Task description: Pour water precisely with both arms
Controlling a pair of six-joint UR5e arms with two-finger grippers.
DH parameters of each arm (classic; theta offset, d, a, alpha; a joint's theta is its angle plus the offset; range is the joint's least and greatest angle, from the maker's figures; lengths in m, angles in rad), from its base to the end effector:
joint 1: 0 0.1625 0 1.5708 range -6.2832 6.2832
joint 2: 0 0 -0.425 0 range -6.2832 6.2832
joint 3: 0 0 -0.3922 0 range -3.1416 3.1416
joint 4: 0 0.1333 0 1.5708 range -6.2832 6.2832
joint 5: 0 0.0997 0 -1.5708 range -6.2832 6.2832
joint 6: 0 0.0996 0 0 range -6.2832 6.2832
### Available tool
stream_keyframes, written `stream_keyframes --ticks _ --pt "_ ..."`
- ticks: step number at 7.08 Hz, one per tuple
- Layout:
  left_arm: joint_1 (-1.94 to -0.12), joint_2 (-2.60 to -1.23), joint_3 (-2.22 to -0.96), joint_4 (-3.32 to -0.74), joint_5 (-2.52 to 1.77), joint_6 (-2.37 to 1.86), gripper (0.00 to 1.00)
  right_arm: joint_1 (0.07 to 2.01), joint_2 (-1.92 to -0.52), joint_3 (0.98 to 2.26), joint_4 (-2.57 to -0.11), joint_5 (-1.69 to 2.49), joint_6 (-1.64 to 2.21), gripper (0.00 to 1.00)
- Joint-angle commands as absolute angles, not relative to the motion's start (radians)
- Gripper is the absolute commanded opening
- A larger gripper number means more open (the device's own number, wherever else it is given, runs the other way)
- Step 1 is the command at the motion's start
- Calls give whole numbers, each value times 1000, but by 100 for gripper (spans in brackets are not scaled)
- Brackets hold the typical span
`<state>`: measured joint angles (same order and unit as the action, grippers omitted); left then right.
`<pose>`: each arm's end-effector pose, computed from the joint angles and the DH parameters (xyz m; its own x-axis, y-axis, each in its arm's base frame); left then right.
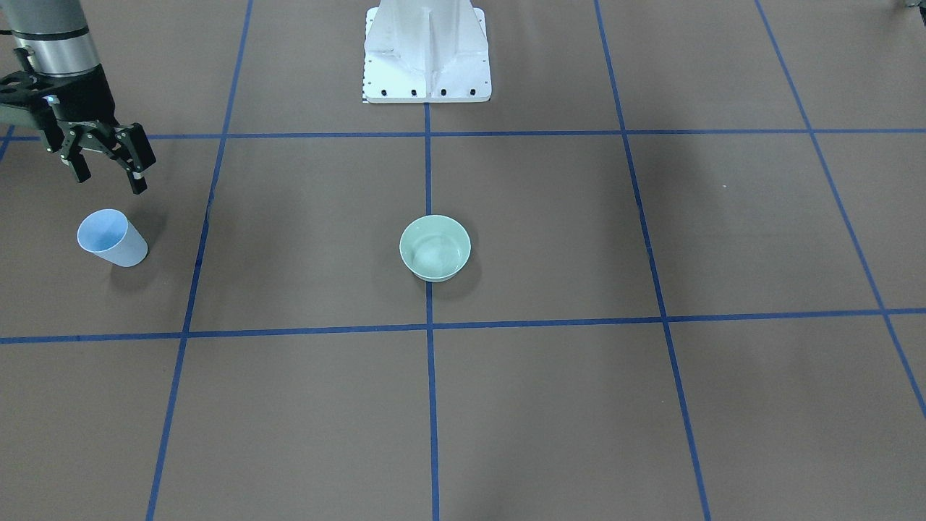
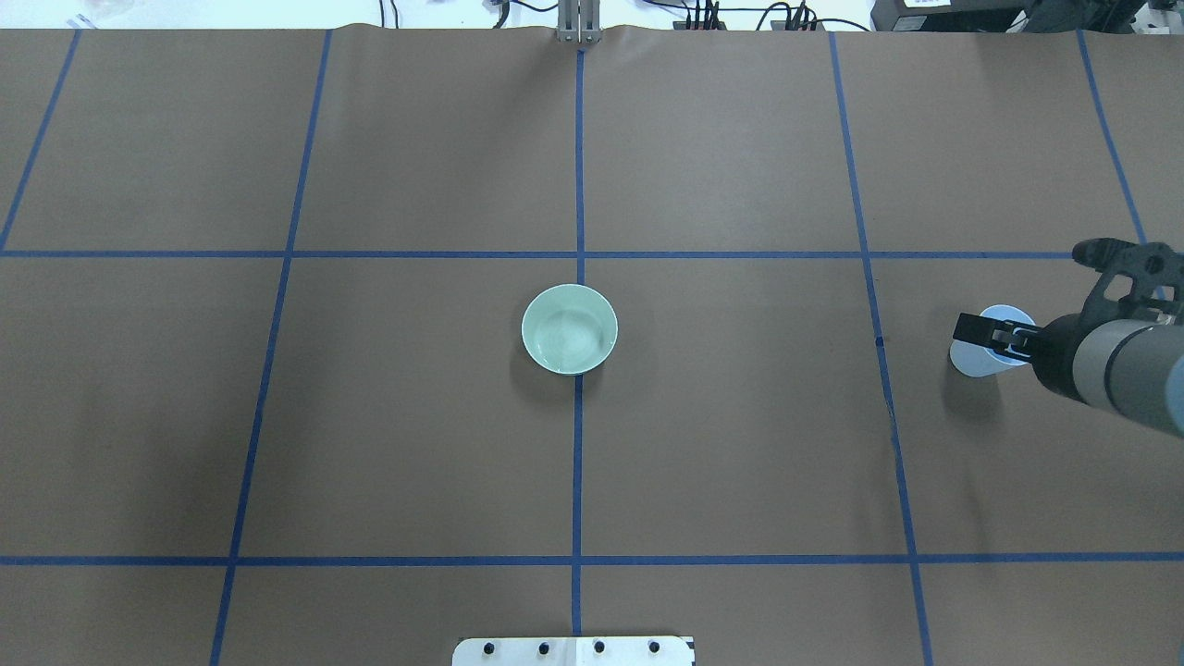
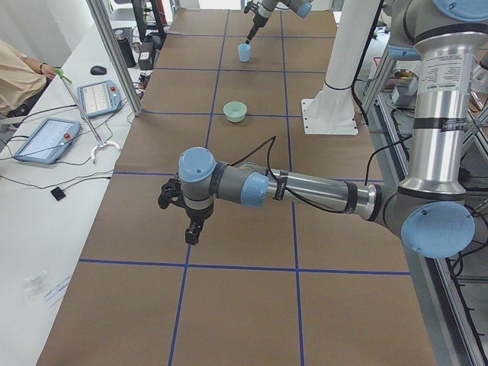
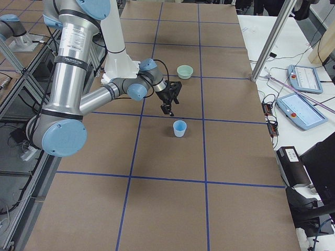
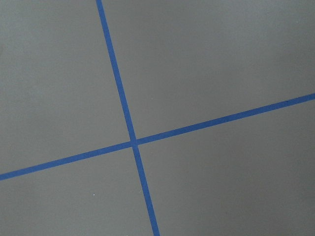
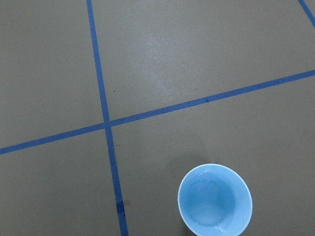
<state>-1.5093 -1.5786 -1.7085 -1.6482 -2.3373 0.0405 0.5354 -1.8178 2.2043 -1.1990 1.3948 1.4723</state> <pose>-0.0331 -0.5075 0.5786 0.7065 0.2366 -0.6670 -0.0886 0.9646 0.2483 -0.2664 -0.3333 0.4294 0.6810 0.2914 0.6718 -0.5415 0.8180 0.1941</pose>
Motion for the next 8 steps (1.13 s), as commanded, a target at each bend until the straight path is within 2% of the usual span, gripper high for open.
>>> stream_keyframes --ticks 1,3,8 --pt "-1513 -1577 -1690 -1648 -2338 69 100 343 -1856 2153 -1204 1078 1638 100" --pt "-1513 -1577 -1690 -1647 -2338 67 100 258 -1848 2028 -1203 883 1733 100" --pt "-1513 -1577 -1693 -1647 -2339 69 100 252 -1755 1879 -1203 795 1761 100"
